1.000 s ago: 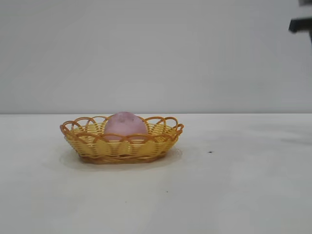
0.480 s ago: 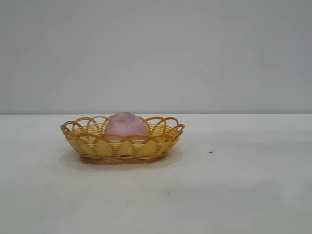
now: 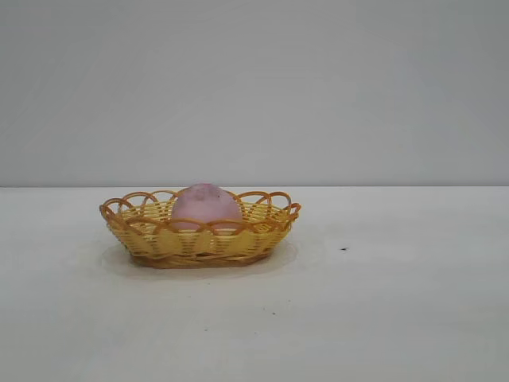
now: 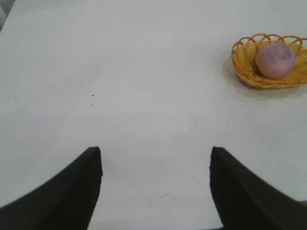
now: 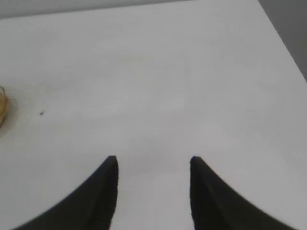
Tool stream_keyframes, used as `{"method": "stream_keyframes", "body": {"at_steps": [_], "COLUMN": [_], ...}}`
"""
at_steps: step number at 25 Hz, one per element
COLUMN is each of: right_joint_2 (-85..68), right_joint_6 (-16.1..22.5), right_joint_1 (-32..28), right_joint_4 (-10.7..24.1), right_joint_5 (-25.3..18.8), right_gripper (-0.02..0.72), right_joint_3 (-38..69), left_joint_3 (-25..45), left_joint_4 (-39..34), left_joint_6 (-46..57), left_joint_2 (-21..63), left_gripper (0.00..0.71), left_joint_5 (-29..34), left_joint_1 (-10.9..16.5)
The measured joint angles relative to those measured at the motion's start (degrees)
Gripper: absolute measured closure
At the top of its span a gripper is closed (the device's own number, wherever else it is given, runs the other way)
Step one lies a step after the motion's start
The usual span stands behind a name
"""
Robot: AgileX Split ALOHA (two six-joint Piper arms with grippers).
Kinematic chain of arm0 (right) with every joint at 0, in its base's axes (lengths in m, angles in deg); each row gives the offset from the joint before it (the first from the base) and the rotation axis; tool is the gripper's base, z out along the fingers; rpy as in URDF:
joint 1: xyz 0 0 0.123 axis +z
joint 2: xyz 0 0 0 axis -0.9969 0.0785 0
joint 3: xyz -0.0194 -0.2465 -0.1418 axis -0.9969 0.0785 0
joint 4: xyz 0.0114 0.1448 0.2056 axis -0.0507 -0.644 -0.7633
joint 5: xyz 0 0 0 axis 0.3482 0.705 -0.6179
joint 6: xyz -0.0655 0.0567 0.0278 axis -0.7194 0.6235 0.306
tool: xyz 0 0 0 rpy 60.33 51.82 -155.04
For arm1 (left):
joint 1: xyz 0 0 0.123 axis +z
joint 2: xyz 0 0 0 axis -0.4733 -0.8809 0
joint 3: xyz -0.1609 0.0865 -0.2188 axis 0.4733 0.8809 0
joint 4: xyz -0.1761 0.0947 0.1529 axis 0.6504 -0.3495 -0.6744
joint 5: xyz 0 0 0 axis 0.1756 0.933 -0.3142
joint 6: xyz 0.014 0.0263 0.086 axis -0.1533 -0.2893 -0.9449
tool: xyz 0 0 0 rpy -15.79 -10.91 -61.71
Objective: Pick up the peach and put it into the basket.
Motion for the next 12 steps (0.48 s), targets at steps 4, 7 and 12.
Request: {"method": "stream_keyframes", "body": {"at_steps": [4,7,12], "right_joint_2": [-3.97,-8.56,-12.01], "right_joint_6": [-1.52,-2.32,-3.06], "right_joint_1": [0.0,0.0,0.0], "right_joint_4": [-0.79,-0.91,-1.67], "right_joint_5": [-2.69,-2.99,-2.62], "right_gripper": [0.407,0.407,0.407], "right_joint_3": [0.0,0.35,1.98], "left_joint_3": [0.0,0.0,0.0], "left_joint_4": [0.0,0.0,0.0], "left_joint_6": [0.0,0.0,0.0], "left_joint_2": [0.0,0.0,0.0], "left_gripper": [0.286,0.286,0.286], "left_joint_5": [0.0,0.0,0.0], "left_joint_1": [0.0,0.0,0.0]}}
